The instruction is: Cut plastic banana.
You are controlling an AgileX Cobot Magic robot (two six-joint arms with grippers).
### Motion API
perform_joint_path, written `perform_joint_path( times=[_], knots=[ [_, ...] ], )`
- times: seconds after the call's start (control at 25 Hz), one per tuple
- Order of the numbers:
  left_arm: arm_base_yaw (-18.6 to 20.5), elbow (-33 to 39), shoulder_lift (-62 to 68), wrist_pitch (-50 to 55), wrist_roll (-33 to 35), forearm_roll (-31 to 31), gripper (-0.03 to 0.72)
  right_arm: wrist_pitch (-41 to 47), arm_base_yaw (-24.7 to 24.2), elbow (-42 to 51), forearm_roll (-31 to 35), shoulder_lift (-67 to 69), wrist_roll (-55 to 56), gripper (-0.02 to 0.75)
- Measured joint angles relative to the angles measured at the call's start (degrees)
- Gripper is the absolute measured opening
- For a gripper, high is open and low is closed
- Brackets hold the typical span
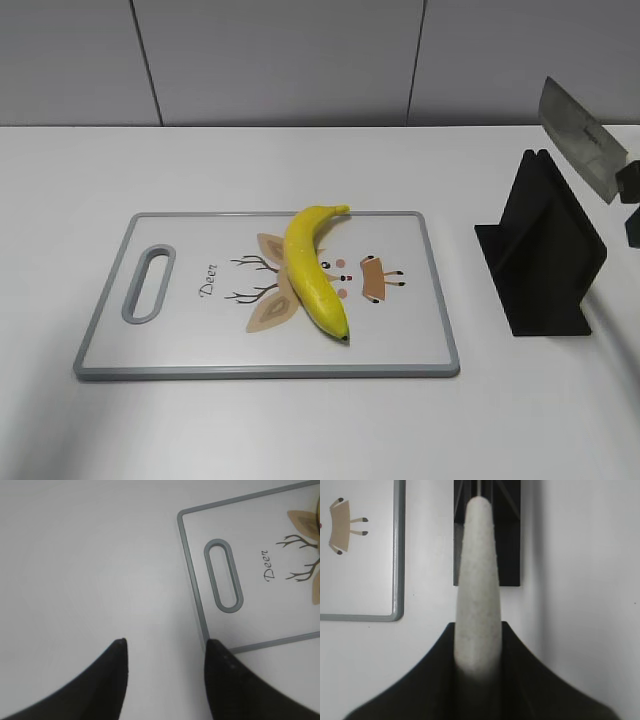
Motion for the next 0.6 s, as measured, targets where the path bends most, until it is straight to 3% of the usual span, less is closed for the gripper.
perform_joint_path(
  times=[0.28, 0.6],
  knots=[
    [0.0, 7.62, -5.43, -4.37, -1.03, 0.02, 0.486, -4.91, 0.0, 3.38, 0.56, 0.0, 0.25, 0.175],
    [0.0, 10.93, -7.44, -6.44, -1.09, 0.01, 0.486, -7.87, 0.0, 7.31, 0.56, -0.06, 0.3, 0.175]
  ],
)
